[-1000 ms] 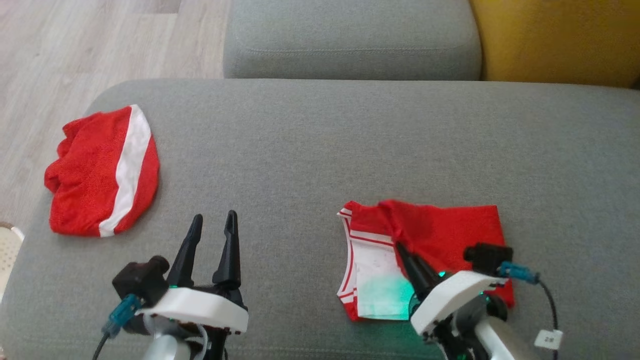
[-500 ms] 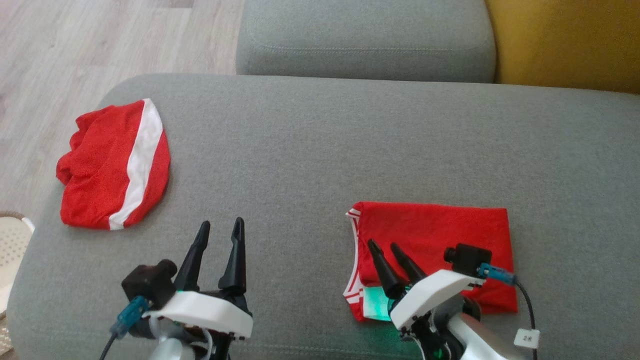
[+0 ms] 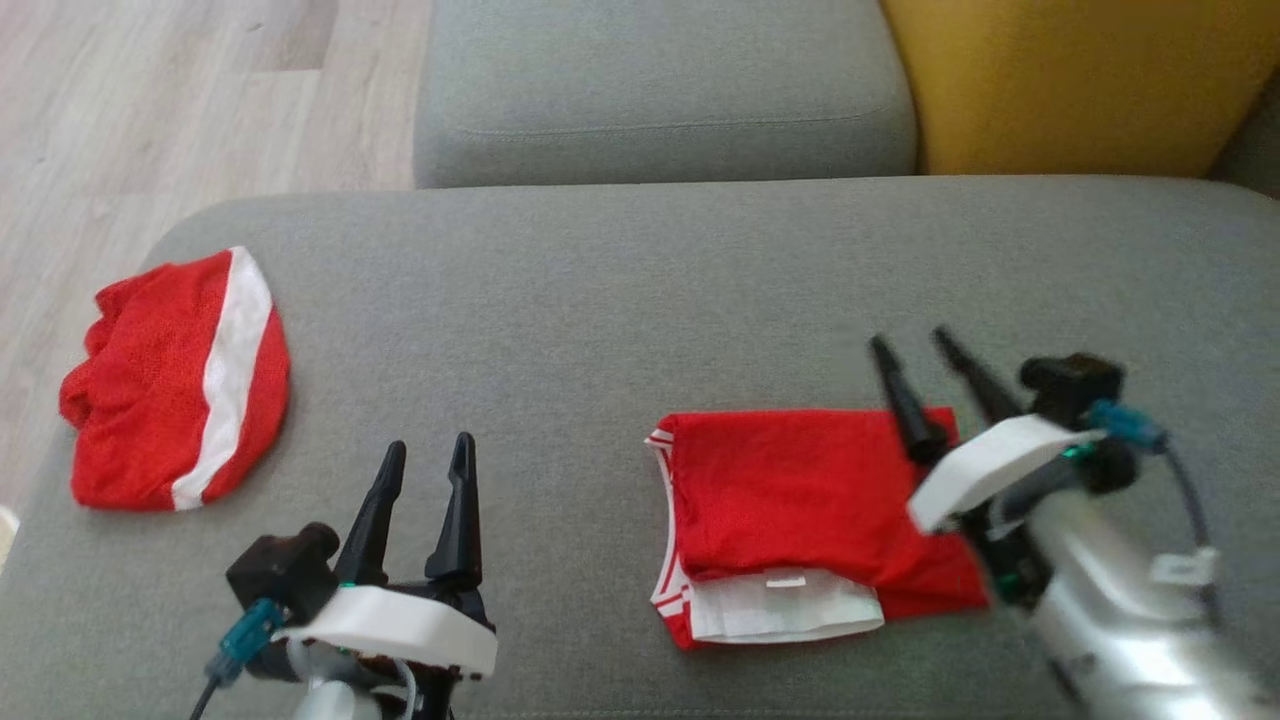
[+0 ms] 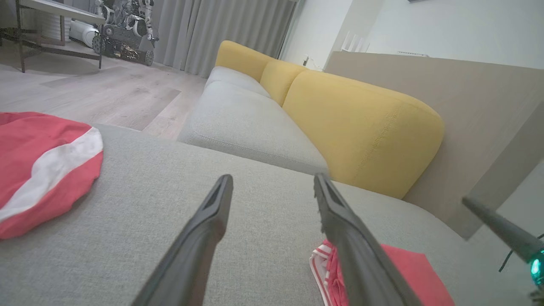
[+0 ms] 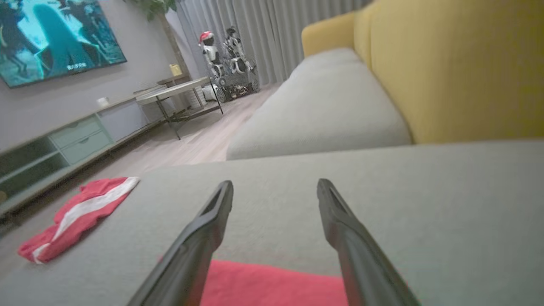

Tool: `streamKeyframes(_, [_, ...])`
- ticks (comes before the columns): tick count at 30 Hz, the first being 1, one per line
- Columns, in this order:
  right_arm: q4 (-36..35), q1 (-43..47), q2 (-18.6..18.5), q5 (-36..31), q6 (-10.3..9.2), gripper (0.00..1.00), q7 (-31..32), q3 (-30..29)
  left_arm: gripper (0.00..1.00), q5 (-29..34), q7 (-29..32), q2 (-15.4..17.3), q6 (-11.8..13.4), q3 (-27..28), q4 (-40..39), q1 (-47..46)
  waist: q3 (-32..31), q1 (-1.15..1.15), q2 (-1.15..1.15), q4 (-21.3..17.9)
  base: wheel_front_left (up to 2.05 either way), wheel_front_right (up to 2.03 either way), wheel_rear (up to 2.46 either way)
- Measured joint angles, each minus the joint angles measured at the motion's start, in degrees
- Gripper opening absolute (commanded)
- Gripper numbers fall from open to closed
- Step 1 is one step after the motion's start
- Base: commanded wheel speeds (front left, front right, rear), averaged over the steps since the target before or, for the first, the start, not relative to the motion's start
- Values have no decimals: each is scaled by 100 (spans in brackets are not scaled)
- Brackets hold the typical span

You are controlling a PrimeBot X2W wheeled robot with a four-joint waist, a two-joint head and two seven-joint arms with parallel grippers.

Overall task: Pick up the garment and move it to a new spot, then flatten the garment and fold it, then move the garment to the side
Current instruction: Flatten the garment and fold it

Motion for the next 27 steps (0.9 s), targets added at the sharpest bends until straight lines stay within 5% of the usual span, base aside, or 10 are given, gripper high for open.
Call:
streamKeyframes(3, [-681,120,-485,-964,0,100,-23,-446,100,30,0,0,42,-4,-20,0,-16,0,0,-69,0,0,0])
streamKeyframes(7, [-1496,733,-648,-1639,0,100,-42,-1504,100,177,0,0,132,0,-23,12,-32,0,0,-108,0,0,0])
streamKeyframes(15, [-2692,2435,-122,-2735,0,100,-42,-2758,100,1038,0,1,231,49,-253,380,-44,0,0,-151,0,0,0])
streamKeyframes(27, [-3355,2921,345,-3227,0,100,-5,-3063,100,1491,0,3,393,65,-761,490,-8,0,0,-158,0,0,0])
